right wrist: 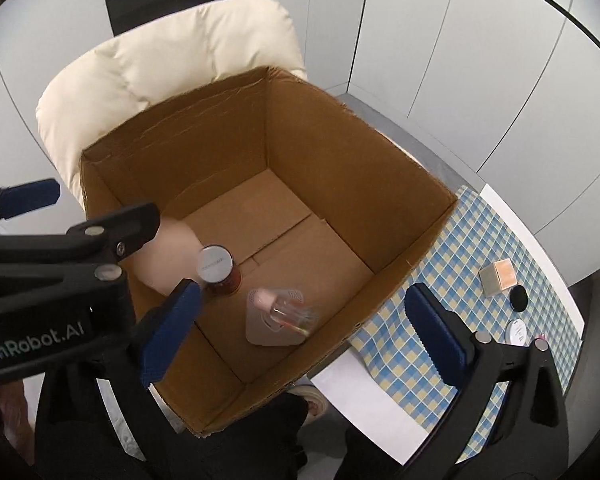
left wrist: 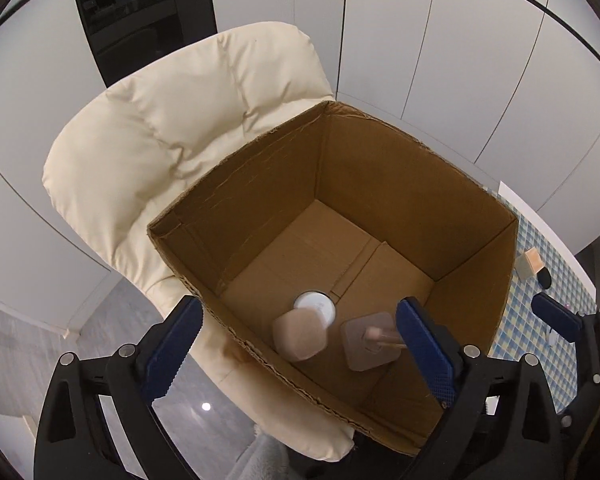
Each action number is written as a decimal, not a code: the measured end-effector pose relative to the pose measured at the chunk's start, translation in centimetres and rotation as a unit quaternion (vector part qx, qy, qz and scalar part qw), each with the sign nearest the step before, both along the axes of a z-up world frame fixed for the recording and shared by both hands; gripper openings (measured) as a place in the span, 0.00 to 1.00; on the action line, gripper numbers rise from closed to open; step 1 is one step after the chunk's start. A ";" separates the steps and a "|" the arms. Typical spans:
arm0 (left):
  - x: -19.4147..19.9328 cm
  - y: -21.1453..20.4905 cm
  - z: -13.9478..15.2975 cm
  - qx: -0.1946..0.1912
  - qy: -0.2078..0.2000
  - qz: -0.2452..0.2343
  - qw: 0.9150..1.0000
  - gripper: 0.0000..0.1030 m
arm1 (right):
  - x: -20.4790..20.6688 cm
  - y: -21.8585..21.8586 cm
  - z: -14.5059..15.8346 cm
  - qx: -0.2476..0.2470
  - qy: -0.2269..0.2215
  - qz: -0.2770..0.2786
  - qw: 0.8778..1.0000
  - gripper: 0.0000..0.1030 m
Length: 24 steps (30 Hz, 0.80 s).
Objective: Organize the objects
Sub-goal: 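Open the left tool releasing the puff while the right tool releases the bottle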
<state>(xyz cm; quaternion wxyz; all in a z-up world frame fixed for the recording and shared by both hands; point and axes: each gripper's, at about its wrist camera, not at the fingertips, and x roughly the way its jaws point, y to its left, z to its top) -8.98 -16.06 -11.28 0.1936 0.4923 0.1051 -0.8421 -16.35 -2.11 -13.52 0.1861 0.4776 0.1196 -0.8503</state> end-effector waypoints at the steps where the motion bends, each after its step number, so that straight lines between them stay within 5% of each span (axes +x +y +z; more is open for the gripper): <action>1: 0.0 0.1 0.0 -0.001 0.000 -0.001 1.000 0.95 | 0.0 0.2 0.1 -0.010 -0.005 0.002 1.000 1.00; 24: 0.8 1.0 0.7 -0.002 0.008 -0.015 1.000 0.95 | 0.4 2.1 1.3 -0.037 -0.004 -0.019 0.999 1.00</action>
